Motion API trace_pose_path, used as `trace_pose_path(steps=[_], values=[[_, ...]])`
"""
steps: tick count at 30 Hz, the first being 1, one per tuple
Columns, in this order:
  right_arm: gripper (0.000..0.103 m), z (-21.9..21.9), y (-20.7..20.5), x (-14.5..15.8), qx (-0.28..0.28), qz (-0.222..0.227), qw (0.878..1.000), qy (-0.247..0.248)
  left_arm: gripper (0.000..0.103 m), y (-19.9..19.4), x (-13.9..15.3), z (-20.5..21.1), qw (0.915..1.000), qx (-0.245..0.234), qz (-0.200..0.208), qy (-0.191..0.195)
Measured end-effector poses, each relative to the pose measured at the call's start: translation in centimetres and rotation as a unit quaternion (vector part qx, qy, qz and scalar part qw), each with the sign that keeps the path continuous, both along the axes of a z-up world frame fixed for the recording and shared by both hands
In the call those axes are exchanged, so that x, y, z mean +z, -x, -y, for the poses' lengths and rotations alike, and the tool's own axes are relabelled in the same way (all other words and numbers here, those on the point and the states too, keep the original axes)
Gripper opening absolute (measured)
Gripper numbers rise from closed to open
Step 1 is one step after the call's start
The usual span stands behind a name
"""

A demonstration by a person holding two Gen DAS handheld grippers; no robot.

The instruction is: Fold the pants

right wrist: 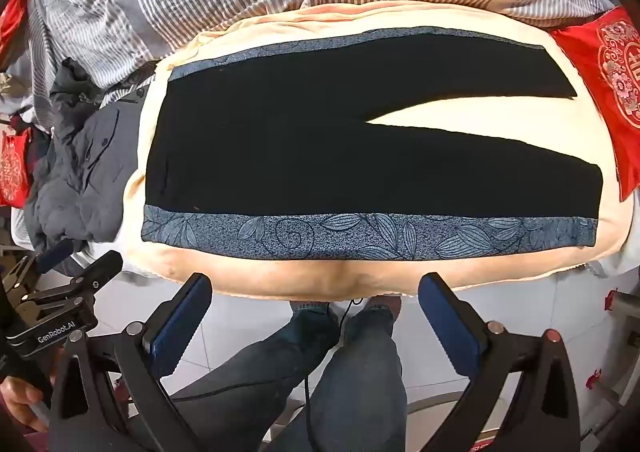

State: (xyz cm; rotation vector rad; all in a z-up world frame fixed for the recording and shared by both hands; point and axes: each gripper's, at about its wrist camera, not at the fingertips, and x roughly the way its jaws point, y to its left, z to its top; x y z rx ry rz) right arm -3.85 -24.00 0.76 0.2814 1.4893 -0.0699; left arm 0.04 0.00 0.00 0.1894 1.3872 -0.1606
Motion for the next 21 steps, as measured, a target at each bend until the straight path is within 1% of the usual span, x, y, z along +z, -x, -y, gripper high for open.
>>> trace_pose_path(steps=[3,5,6,11,12,19,21], values=[[0.103,0.0,0.0,0.0,-0.001,-0.001,1.000,0.002,0.103,-0.1,0.0,0.0,1.0000,-0.001,0.002,0.000],[0.103,0.0,0.0,0.1,-0.003,0.000,1.000,0.002,0.103,-0.4,0.0,0.8,1.0000,-0.002,0.003,-0.001],[0.103,0.0,-0.1,0.0,-0.003,0.000,1.000,0.002,0.103,-0.2,0.1,0.2,1.0000,-0.003,0.003,0.002],[0.103,0.0,-0.1,0.0,-0.005,-0.001,1.000,0.003,0.103,-0.5,0.1,0.7,1.0000,-0.001,0.006,0.000],[0.103,-0.1,-0.1,0.0,-0.005,-0.001,1.000,0.004,0.103,-0.4,0.2,-0.2,1.0000,0.002,0.006,0.001],[0.103,-0.2,0.1,-0.1,-0.007,-0.002,1.000,0.007,0.103,-0.3,0.4,-0.4,1.0000,0.001,0.008,0.000],[0.103,-0.2,0.1,-0.1,-0.009,-0.002,1.000,0.007,0.103,-0.4,0.2,-0.3,1.0000,0.003,0.000,-0.008]])
